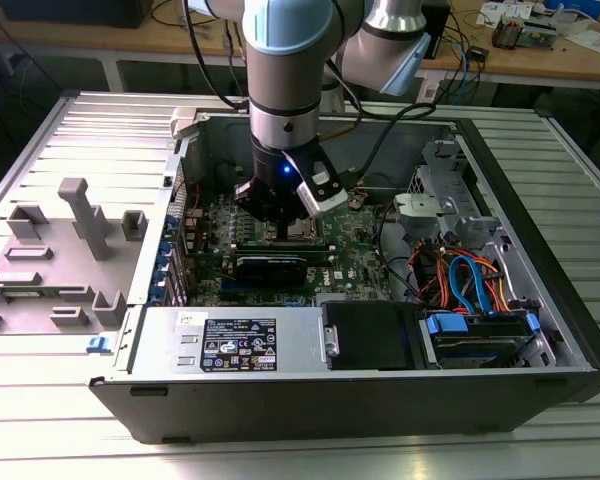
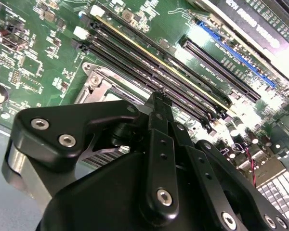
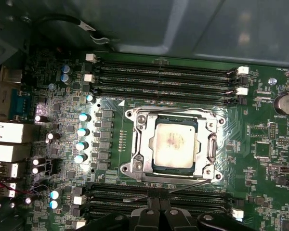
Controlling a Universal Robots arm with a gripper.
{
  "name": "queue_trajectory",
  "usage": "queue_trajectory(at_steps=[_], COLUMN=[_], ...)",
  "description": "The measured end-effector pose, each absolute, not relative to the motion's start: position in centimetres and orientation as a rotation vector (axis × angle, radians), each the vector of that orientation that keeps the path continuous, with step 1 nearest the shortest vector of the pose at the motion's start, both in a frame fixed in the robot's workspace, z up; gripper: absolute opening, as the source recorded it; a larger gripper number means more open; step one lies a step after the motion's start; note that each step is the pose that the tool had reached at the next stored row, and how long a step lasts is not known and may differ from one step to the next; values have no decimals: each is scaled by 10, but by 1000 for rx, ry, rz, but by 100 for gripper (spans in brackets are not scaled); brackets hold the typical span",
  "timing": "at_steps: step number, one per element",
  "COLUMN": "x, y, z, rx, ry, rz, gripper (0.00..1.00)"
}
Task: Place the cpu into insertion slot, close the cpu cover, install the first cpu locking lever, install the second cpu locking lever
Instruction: 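Install the second cpu locking lever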
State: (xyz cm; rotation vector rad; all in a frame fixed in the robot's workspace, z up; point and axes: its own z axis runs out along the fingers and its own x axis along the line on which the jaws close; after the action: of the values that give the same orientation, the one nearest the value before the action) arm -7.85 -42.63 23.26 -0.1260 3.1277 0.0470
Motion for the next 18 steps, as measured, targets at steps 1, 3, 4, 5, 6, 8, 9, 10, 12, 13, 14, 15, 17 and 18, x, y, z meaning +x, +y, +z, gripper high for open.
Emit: queue_trajectory(at_steps=[1, 3, 4, 5, 6, 8, 9, 10, 12, 13, 14, 15, 17, 18], x=[-78, -78, -78, -79, -79, -79, -79, -78, -78, -78, -78, -79, -78, -78], y=[-426, -426, -426, -426, -426, -426, -426, -426, -426, -426, -426, -426, -426, -426], z=[232, 232, 232, 231, 231, 231, 231, 231, 231, 231, 231, 231, 231, 231], rx=[-126, -127, -127, -127, -127, -127, -127, -127, -127, -127, -127, -127, -127, -127], ry=[3138, 3175, 3188, 3197, 3208, 3209, 3209, 3209, 3210, 3210, 3210, 3210, 3210, 3210], rz=[48, 51, 52, 53, 53, 53, 53, 53, 53, 53, 53, 53, 53, 53], gripper=[11, 11, 11, 11, 11, 11, 11, 11, 11, 11, 11, 11, 11, 11])
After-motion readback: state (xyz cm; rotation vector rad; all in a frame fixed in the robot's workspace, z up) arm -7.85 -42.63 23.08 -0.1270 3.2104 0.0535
